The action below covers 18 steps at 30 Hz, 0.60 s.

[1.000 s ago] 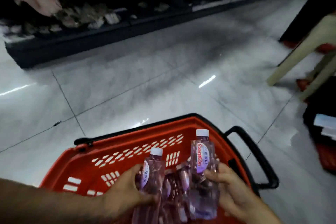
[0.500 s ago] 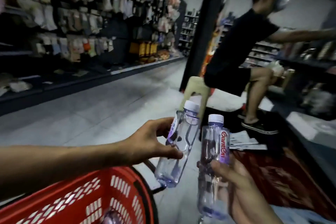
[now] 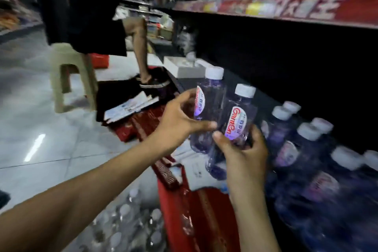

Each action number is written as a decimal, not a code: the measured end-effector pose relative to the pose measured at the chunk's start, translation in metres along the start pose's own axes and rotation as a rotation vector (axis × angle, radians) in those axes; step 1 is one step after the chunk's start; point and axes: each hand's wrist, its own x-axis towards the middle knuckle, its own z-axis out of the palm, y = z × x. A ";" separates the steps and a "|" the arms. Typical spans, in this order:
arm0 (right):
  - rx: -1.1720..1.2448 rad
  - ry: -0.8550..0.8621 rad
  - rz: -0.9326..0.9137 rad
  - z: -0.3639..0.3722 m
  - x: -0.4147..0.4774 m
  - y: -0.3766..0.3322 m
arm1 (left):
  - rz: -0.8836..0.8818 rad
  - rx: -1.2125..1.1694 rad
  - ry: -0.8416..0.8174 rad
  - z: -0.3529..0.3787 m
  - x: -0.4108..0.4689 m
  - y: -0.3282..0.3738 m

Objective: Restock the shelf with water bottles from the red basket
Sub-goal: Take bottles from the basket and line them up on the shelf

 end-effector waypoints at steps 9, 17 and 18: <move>-0.312 0.333 -0.070 -0.033 0.005 0.012 | -0.002 -0.011 -0.011 0.064 0.002 -0.033; -0.422 0.399 -0.022 -0.033 -0.012 0.026 | 0.004 0.069 0.044 0.087 -0.005 -0.059; -0.423 0.410 -0.017 -0.031 -0.012 0.028 | 0.016 0.088 0.054 0.091 -0.004 -0.062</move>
